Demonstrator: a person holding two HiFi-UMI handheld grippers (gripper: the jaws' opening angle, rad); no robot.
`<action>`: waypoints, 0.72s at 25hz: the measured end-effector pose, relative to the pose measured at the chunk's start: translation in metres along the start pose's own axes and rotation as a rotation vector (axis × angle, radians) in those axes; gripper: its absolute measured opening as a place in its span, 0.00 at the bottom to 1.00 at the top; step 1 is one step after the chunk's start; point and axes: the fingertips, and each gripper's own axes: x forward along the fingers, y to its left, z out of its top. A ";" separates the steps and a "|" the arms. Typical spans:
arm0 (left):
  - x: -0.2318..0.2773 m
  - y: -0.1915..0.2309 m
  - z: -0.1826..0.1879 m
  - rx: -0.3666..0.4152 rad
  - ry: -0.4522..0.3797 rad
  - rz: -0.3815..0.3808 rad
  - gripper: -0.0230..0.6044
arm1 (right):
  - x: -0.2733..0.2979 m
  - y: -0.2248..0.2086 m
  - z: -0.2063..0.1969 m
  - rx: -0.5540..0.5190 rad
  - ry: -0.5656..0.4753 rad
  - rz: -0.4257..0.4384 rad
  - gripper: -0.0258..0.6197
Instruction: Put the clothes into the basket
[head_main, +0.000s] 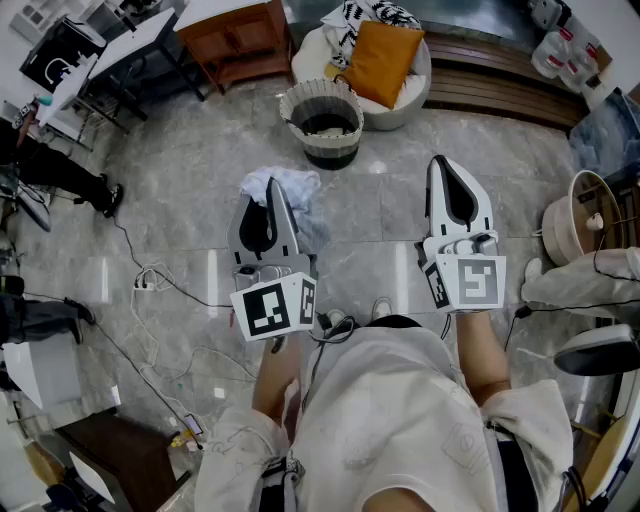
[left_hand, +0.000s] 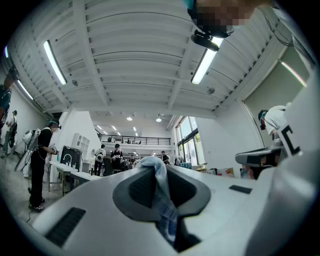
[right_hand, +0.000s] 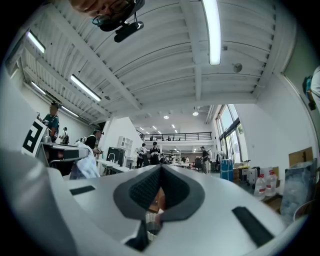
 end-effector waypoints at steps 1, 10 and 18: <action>-0.002 0.003 0.000 0.000 0.002 0.002 0.10 | 0.000 0.002 0.000 0.001 0.000 0.000 0.02; -0.010 0.036 -0.003 -0.013 0.017 0.016 0.10 | 0.008 0.033 -0.003 -0.002 0.015 0.000 0.02; -0.025 0.071 -0.007 -0.023 0.016 0.003 0.10 | 0.010 0.069 -0.010 0.043 0.023 -0.008 0.02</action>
